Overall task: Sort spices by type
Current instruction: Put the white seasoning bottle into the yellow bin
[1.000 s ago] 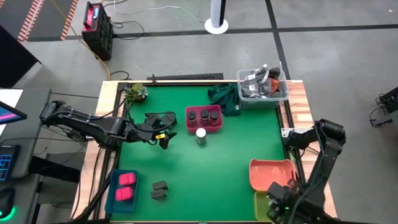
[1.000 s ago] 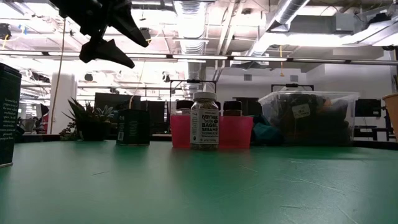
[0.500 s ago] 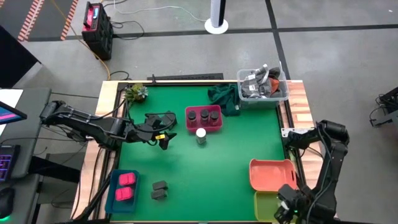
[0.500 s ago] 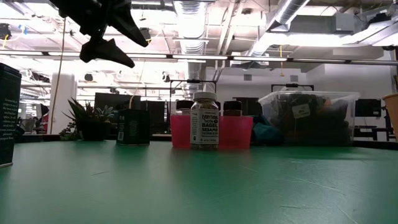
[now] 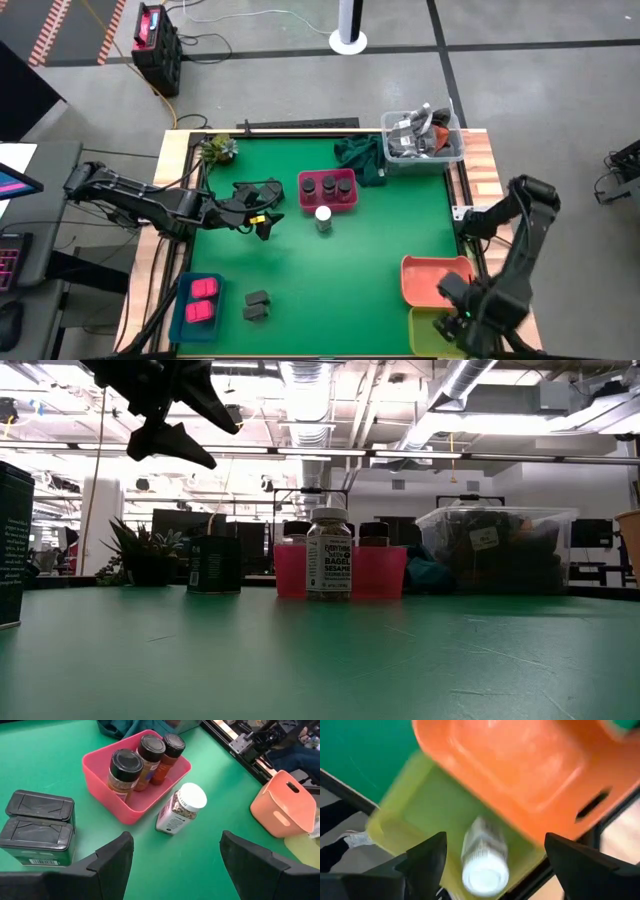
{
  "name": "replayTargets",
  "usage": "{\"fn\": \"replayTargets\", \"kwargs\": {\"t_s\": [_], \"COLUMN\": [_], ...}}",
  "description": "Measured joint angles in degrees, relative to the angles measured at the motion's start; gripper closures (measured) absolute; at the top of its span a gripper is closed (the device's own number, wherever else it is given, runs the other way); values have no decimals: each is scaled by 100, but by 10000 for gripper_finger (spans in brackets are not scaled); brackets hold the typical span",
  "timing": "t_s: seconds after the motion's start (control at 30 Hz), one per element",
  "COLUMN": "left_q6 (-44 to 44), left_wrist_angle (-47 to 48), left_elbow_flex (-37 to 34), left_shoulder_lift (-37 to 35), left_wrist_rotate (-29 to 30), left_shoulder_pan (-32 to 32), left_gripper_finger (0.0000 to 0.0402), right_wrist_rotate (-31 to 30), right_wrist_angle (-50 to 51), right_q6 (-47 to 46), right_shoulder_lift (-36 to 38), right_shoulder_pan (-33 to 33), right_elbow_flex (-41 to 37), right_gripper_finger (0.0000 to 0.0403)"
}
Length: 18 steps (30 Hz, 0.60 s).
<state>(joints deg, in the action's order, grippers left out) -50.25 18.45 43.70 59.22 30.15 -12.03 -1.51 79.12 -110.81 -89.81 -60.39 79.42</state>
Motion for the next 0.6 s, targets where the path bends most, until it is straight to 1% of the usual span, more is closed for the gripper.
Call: {"fn": "replayTargets", "kwargs": {"t_s": [0.1,0.2,0.3,0.4,0.5,0.6], "left_q6": [3,3,6,61,114,154], "left_wrist_angle": [0,0,1,5,9,18], "left_elbow_flex": [0,0,0,0,0,0], "left_shoulder_lift": [0,0,0,0,0,0], "left_wrist_rotate": [-2,0,-4,-36,-167,-314], "left_shoulder_pan": [0,0,0,0,0,0], "left_gripper_finger": [118,118,118,118,118,118], "right_wrist_rotate": [-292,-750,-1081,-1192,-1186,-950], "right_wrist_angle": [47,-387,-1327,-2398,-3139,-3497], "right_q6": [1183,2575,4060,5310,6074,6529], "right_shoulder_lift": [97,52,-135,-372,-534,-643], "right_shoulder_pan": [806,1746,2678,3469,4130,4694], "right_elbow_flex": [2,1,2,2,2,22], "right_gripper_finger": [45,45,45,45,45,45]}}
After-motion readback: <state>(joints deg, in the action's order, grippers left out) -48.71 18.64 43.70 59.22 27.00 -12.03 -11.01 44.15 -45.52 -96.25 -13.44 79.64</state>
